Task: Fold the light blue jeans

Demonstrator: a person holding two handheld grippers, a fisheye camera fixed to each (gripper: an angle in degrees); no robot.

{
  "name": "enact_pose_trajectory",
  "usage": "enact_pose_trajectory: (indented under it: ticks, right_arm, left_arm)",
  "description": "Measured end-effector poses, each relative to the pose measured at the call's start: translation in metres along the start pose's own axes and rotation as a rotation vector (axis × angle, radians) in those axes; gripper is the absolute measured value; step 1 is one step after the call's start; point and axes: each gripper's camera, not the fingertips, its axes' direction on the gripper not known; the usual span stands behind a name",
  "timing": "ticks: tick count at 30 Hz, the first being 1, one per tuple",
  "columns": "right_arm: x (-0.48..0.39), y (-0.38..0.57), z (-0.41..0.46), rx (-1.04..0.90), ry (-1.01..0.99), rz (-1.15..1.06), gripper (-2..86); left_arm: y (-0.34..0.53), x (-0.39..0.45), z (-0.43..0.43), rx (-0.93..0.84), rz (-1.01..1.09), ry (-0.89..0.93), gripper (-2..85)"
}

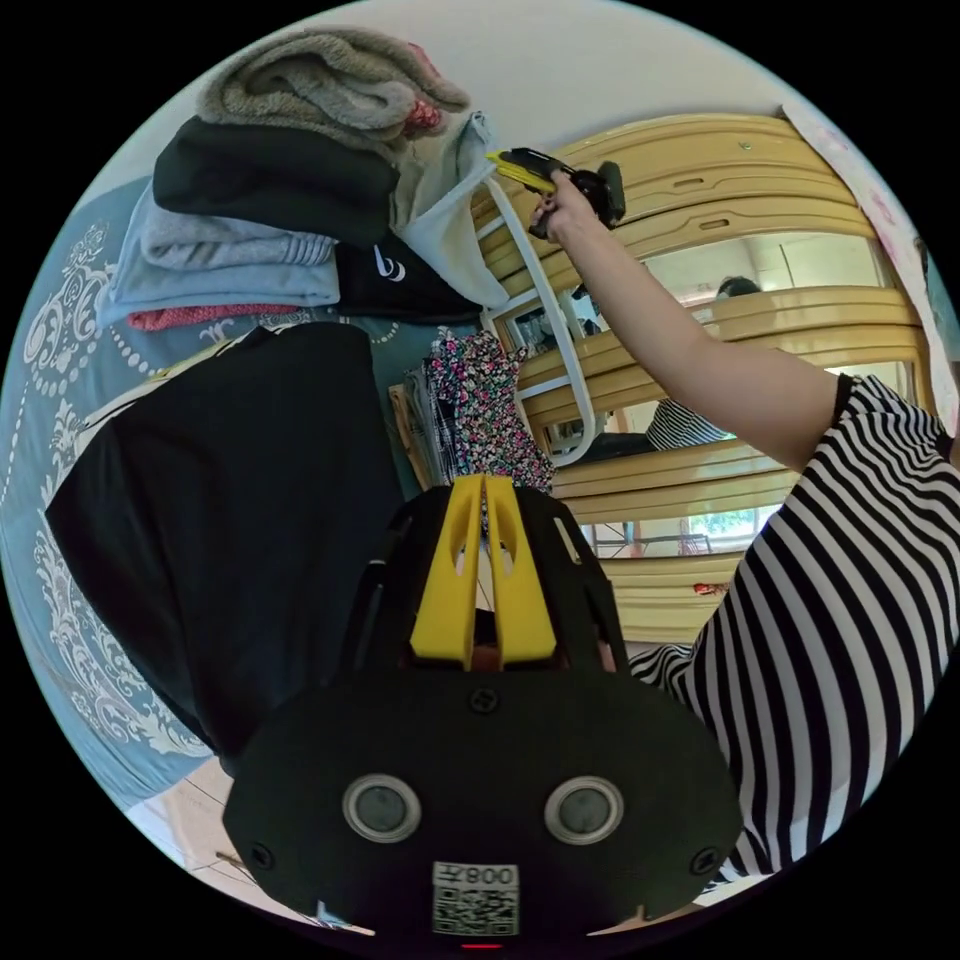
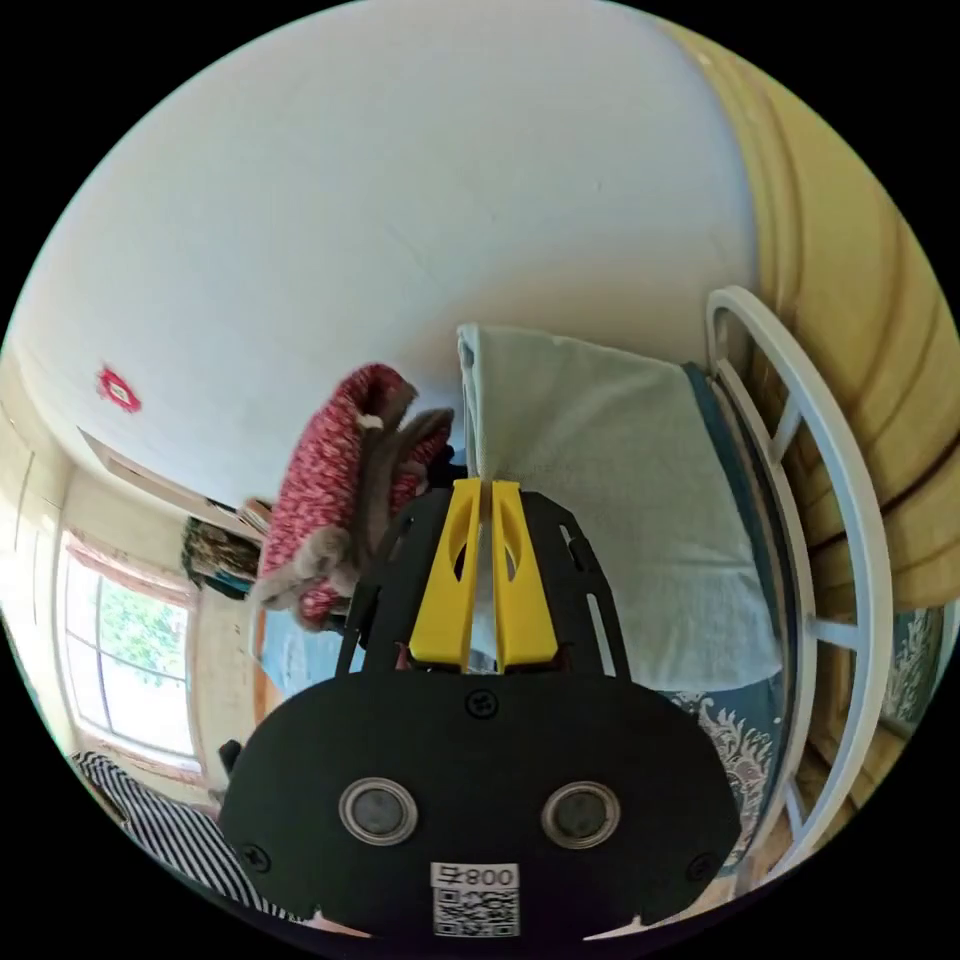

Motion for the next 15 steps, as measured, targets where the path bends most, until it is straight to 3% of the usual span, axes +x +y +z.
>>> enact_pose_trajectory:
  ticks: [6, 15]
  right_arm:
    - [-0.034, 0.102, -0.094, 0.249, -0.159, -0.005, 1.3]
    - [-0.211, 0.225, -0.192, 0.529, -0.147, -0.285, 1.3]
  left_arm:
    - [0.026, 0.006, -0.076, 0.020, 0.058, 0.045, 0.3]
    - [0.068, 0.020, -0.223, 0.086, 0.197, 0.075, 0.6]
